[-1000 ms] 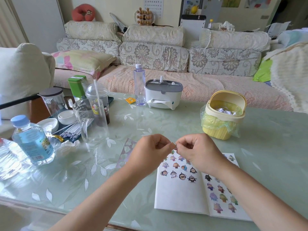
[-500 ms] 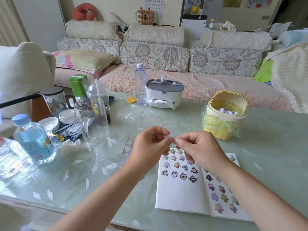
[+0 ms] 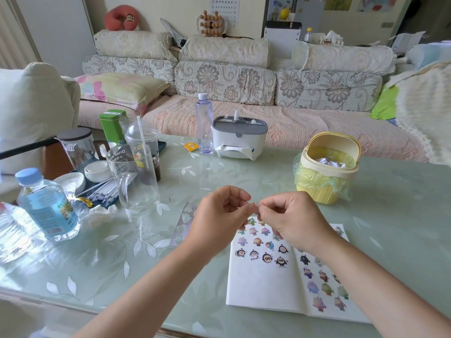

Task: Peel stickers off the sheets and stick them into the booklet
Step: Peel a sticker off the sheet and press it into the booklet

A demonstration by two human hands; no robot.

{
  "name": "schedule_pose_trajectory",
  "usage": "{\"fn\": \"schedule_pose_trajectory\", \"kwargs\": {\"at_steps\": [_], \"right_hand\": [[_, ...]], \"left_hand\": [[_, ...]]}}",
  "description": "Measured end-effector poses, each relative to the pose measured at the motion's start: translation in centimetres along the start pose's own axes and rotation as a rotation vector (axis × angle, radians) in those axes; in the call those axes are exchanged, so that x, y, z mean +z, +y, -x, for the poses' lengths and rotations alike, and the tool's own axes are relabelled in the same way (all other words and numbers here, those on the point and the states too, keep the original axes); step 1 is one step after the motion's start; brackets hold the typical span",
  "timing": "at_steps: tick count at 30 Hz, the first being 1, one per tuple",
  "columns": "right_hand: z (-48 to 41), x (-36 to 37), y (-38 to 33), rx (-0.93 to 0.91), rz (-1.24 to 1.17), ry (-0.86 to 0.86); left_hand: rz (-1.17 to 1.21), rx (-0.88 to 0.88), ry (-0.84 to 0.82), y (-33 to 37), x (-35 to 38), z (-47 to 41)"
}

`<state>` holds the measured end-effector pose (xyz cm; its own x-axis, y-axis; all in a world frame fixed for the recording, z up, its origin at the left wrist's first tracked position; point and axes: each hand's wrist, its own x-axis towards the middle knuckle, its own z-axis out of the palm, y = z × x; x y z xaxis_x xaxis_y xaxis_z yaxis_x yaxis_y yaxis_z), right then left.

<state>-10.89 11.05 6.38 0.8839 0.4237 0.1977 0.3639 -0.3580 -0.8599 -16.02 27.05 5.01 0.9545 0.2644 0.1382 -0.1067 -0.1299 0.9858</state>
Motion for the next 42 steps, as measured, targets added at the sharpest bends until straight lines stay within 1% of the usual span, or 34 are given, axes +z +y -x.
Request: {"fn": "schedule_pose_trajectory", "kwargs": {"at_steps": [1,2,4,5,7,8,10,14,16,20,24,27,34,37,42], "right_hand": [[0.0,0.0,-0.1,0.013,-0.022,0.001],[0.0,-0.1,-0.1,0.022,-0.036,0.003],[0.0,0.0,0.0,0.033,-0.038,0.011],[0.0,0.0,0.0,0.032,-0.035,0.018],[0.0,0.1,0.2,0.017,-0.002,0.043],[0.0,0.0,0.2,0.004,0.025,0.056],[0.0,0.0,0.2,-0.027,0.074,0.076],[0.2,-0.1,0.3,-0.091,0.169,0.098],[0.3,0.0,0.5,-0.122,0.221,0.101],[0.3,0.1,0.6,-0.176,0.286,0.107],[0.4,0.0,0.7,-0.189,0.306,0.103],[0.7,-0.3,0.8,-0.121,0.248,0.092],[0.8,-1.6,1.3,0.102,-0.018,0.092],[1.2,-2.2,1.4,0.115,-0.16,0.083],[1.2,-3.4,2.4,0.162,-0.208,0.151]], "left_hand": [[-0.052,0.04,0.03,-0.2,0.0,0.0],[-0.152,0.106,0.076,-0.3,0.0,0.0],[-0.38,0.271,0.16,-0.5,0.0,0.1],[-0.454,0.346,0.173,-0.5,0.0,0.1],[-0.529,0.431,0.166,-0.5,0.2,0.3],[-0.541,0.44,0.167,-0.4,0.2,0.4],[-0.544,0.413,0.161,-0.2,0.4,0.5],[-0.503,0.264,0.134,0.2,0.4,0.6],[-0.483,0.219,0.117,0.2,0.3,0.6],[-0.522,0.199,0.071,0.0,0.5,0.6],[-0.483,0.174,0.022,-0.5,0.6,0.2],[-0.415,0.181,-0.007,-0.4,1.2,0.2],[-0.266,0.144,-0.07,0.0,3.1,-0.2],[-0.141,0.065,-0.133,0.0,3.9,-0.3],[-0.102,0.026,-0.183,-0.5,5.1,-0.9]]}}
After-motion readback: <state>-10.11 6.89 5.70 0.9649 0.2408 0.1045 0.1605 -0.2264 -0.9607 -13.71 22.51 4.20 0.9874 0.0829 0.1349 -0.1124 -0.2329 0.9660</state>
